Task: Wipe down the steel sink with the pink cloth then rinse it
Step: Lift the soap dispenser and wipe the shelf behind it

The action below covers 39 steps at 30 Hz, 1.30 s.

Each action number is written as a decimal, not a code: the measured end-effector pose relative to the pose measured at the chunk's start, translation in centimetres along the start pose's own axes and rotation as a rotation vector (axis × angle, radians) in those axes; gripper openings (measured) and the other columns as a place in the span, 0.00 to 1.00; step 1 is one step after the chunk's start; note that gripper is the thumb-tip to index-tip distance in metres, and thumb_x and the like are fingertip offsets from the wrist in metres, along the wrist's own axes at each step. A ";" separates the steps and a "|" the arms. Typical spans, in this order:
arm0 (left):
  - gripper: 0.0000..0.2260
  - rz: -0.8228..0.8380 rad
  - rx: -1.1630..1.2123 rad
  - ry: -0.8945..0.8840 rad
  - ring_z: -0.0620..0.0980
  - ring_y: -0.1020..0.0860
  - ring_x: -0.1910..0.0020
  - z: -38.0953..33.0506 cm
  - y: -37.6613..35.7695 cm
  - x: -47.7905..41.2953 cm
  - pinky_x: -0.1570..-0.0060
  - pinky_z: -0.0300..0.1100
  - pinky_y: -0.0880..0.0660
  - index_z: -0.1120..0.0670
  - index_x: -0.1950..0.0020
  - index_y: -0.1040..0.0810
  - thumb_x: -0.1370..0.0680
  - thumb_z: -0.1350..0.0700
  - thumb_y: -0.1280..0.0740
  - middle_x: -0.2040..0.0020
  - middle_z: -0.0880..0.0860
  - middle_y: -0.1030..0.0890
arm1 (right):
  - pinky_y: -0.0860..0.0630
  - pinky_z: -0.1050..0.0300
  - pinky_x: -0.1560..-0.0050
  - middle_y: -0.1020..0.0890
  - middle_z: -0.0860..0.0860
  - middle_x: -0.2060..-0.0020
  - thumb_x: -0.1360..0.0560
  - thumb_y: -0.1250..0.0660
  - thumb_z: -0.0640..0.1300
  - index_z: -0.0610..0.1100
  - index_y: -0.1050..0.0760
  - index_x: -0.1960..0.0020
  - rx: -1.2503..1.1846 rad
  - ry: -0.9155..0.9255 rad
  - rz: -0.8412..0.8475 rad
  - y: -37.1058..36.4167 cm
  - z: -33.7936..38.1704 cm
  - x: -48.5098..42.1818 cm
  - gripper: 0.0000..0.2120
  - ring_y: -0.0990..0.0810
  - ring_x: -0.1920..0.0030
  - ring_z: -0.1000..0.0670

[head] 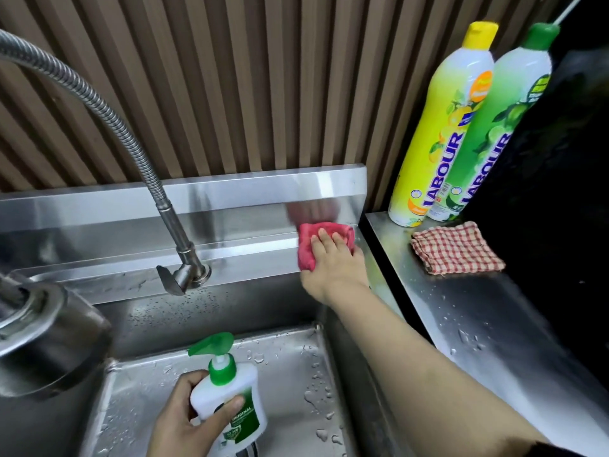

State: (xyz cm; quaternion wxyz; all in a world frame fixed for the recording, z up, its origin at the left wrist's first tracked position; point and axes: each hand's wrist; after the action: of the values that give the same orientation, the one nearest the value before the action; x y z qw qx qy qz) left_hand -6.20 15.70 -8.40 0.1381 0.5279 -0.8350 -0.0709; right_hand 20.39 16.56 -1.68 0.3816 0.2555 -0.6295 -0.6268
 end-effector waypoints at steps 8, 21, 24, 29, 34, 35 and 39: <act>0.29 0.106 0.026 0.007 0.48 0.18 0.64 -0.6 -1.7 -0.4 0.63 0.41 0.21 0.41 0.58 0.23 0.56 0.38 0.22 0.61 0.50 0.15 | 0.54 0.44 0.26 0.53 0.47 0.23 0.23 0.47 0.56 0.41 0.54 0.23 -0.070 -0.147 0.026 0.2 -0.7 4.0 0.35 0.58 0.24 0.46; 0.31 0.053 0.051 -0.003 0.48 0.19 0.65 -1.1 -0.9 -1.9 0.67 0.29 0.24 0.43 0.58 0.22 0.57 0.36 0.20 0.63 0.48 0.15 | 0.54 0.48 0.26 0.52 0.56 0.25 0.23 0.49 0.59 0.56 0.55 0.25 -0.731 0.283 -0.455 1.5 -5.7 -1.4 0.30 0.55 0.24 0.48; 0.26 0.016 0.047 -0.004 0.48 0.20 0.68 -0.6 -0.7 -2.1 0.67 0.29 0.25 0.41 0.60 0.22 0.54 0.39 0.20 0.64 0.49 0.16 | 0.56 0.39 0.27 0.54 0.54 0.26 0.22 0.60 0.62 0.49 0.53 0.24 0.051 0.402 -0.544 0.1 -9.0 -5.5 0.30 0.58 0.24 0.48; 0.23 -0.006 0.047 0.011 0.46 0.21 0.70 0.6 -0.6 -2.0 0.68 0.29 0.25 0.43 0.62 0.22 0.54 0.47 0.20 0.64 0.53 0.15 | 0.53 0.33 0.31 0.35 0.49 0.27 0.22 0.47 0.54 0.50 0.44 0.26 0.319 0.513 -0.775 0.6 -9.2 -8.0 0.26 0.45 0.28 0.39; 0.23 -0.031 0.093 0.044 0.46 0.22 0.73 0.6 0.0 -2.3 0.71 0.29 0.25 0.52 0.59 0.21 0.49 0.59 0.16 0.63 0.58 0.16 | 0.63 0.34 0.30 0.38 0.50 0.26 0.33 0.35 0.66 0.50 0.46 0.25 0.348 0.722 -0.803 0.8 0.1 -8.2 0.43 0.49 0.26 0.39; 0.26 -0.025 0.094 0.035 0.46 0.21 0.71 0.6 0.3 -2.3 0.69 0.30 0.25 0.48 0.60 0.20 0.54 0.52 0.16 0.63 0.56 0.15 | 0.64 0.35 0.30 0.39 0.50 0.26 0.36 0.33 0.67 0.50 0.46 0.25 0.352 0.750 -0.810 0.7 2.3 -8.4 0.47 0.49 0.26 0.40; 0.33 -0.105 0.112 0.045 0.47 0.18 0.66 0.7 1.7 -2.1 0.65 0.32 0.23 0.41 0.61 0.21 0.63 0.34 0.22 0.61 0.52 0.15 | 0.62 0.33 0.30 0.42 0.51 0.25 0.36 0.31 0.66 0.51 0.45 0.25 0.405 0.813 -0.781 1.0 9.7 -8.5 0.46 0.49 0.25 0.40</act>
State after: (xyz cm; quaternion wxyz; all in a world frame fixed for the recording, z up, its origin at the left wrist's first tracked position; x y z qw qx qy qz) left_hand -7.01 18.25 -8.92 0.1230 0.5793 -0.8056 -0.0194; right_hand 17.71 29.15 -1.29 0.2768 0.7550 -0.3995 -0.4401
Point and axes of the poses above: each hand's wrist, its own x-axis away from the middle knuckle, its own y-axis out of the back of the hand, z = x × y
